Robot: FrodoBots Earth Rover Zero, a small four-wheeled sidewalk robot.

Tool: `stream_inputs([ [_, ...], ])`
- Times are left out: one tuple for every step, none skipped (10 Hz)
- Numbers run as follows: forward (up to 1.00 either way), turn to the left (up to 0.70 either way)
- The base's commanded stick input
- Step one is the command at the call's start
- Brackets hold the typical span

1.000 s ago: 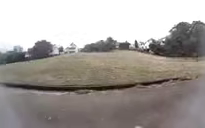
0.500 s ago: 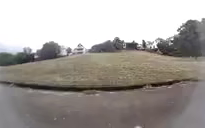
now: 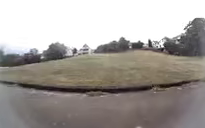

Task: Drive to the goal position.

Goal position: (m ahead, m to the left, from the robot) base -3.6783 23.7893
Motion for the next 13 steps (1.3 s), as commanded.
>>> stream_inputs([
  [0.45, 0.27],
  [0.45, 0.27],
  [0.45, 0.27],
  [0.45, 0.27],
  [0.45, 0.27],
  [0.45, 0.27],
  [0.45, 0.27],
  [0.45, 0.27],
  [0.45, 0.27],
  [0.45, 0.27],
  [0.45, 0.27],
  [0.45, 0.27],
  [0.45, 0.27],
])
